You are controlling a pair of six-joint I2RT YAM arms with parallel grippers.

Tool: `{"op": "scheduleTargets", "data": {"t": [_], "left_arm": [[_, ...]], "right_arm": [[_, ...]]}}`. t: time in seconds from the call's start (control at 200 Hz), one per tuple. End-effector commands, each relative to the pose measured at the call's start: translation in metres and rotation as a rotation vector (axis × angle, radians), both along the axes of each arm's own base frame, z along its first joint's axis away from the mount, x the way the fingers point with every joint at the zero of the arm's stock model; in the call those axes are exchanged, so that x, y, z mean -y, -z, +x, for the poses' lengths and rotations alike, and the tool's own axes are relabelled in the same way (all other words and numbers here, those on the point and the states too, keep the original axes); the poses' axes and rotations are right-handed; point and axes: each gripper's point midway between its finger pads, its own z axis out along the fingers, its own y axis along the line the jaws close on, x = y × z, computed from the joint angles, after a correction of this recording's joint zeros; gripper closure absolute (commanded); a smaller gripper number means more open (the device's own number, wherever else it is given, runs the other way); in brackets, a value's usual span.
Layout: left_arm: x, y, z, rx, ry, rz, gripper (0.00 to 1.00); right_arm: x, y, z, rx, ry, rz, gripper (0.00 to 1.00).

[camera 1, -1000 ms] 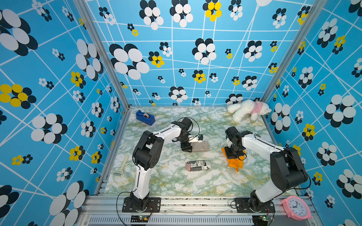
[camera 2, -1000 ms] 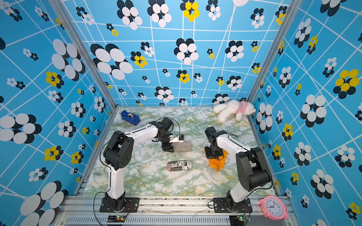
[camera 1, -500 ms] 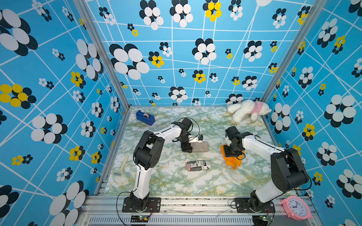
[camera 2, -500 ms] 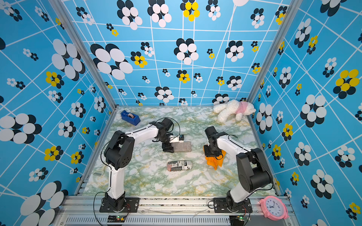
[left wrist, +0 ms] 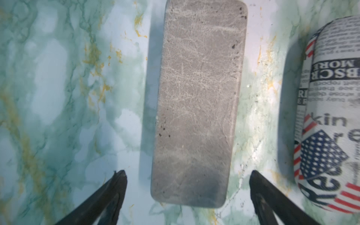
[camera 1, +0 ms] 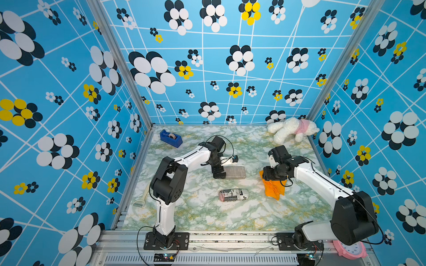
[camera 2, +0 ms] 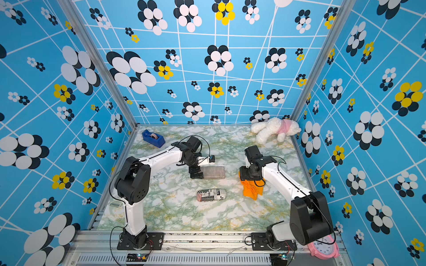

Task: Wipe the eyeglass case
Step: Place the eyeglass case at the center of the board, then reset both arms

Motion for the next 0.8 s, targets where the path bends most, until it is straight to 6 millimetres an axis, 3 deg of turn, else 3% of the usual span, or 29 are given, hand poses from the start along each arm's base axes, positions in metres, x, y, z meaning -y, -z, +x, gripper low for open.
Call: {"op": "scheduleTargets", "data": {"t": [0.0, 0.06, 0.095, 0.2, 0.36, 0.46, 0.56, 0.625, 0.64, 0.665, 0.7, 0.795], "left_arm": [[-0.009, -0.037, -0.008, 0.014, -0.060, -0.081, 0.01], [-0.013, -0.049, -0.010, 0.023, -0.089, -0.111, 0.01], [-0.014, -0.055, -0.011, 0.030, -0.103, -0.126, 0.01], [-0.019, -0.068, -0.010, 0.070, -0.166, -0.169, 0.01], [-0.028, -0.094, -0.001, 0.099, -0.345, -0.310, 0.01], [-0.042, -0.120, 0.013, 0.157, -0.506, -0.447, 0.01], [-0.071, -0.152, 0.028, 0.258, -0.723, -0.563, 0.01], [-0.103, -0.172, 0.038, 0.353, -0.909, -0.629, 0.01], [-0.111, -0.178, 0.039, 0.374, -0.943, -0.648, 0.01], [-0.122, -0.184, 0.039, 0.406, -0.993, -0.673, 0.01], [-0.138, -0.195, 0.038, 0.457, -1.053, -0.704, 0.01], [-0.168, -0.194, 0.028, 0.563, -1.119, -0.728, 0.01]], "right_arm": [[-0.006, -0.011, 0.000, 0.009, -0.010, 0.030, 0.37], [-0.010, -0.015, 0.000, 0.011, -0.019, 0.053, 0.35], [-0.012, -0.018, 0.001, 0.021, -0.017, 0.066, 0.28], [-0.012, -0.032, 0.004, 0.065, -0.014, 0.075, 0.26], [-0.003, -0.071, 0.015, 0.198, -0.006, 0.039, 0.26], [0.006, -0.098, 0.027, 0.317, 0.001, 0.001, 0.25], [0.028, -0.134, 0.044, 0.504, 0.075, -0.083, 0.23], [0.041, -0.158, 0.054, 0.661, 0.111, -0.134, 0.21], [0.043, -0.164, 0.056, 0.707, 0.109, -0.143, 0.18], [0.044, -0.172, 0.059, 0.791, 0.100, -0.151, 0.02], [0.044, -0.183, 0.062, 0.909, 0.078, -0.151, 0.00], [0.048, -0.193, 0.064, 1.162, 0.064, -0.151, 0.00]]}}
